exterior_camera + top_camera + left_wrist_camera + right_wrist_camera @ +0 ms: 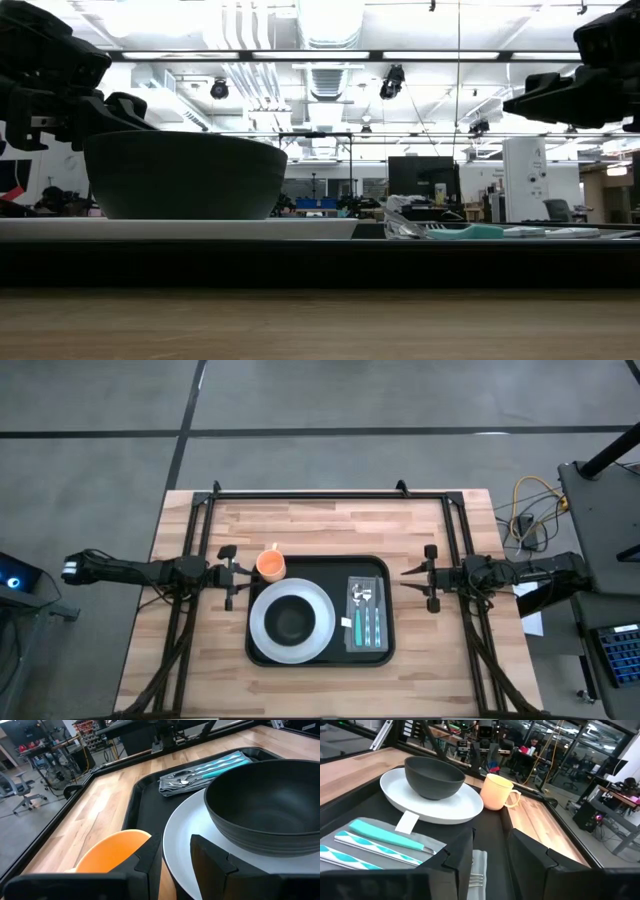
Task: Set up tray
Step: Return to Home Position
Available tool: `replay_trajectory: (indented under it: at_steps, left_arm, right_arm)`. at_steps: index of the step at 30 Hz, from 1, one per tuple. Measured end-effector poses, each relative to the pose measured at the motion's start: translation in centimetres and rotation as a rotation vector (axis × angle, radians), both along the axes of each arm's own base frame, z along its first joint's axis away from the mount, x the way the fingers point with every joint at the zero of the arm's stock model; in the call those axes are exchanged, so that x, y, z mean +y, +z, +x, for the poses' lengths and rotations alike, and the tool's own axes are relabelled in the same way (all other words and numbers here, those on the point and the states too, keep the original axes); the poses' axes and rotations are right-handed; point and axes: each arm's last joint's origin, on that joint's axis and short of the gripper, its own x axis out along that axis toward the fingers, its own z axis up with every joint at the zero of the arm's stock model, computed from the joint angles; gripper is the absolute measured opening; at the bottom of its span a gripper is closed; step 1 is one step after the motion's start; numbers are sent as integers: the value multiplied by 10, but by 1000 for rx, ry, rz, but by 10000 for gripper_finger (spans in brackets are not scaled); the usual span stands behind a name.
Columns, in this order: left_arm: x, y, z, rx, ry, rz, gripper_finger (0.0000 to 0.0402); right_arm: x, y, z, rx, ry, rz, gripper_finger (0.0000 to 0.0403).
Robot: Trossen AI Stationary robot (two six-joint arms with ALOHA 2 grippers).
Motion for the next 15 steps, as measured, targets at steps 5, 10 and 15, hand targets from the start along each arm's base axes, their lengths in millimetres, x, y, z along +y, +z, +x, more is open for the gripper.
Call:
replay_trajectory:
  at_steps: [5,10,15]
  left_arm:
    - [0,0,0,0,-1,0,84]
    - [0,0,0,0,0,0,84]
    - [0,0,0,0,-1,0,84]
  right_arm:
    - [0,0,0,0,0,0,114]
    - [0,0,0,0,0,0,118]
    - [0,0,0,-1,0,0,116]
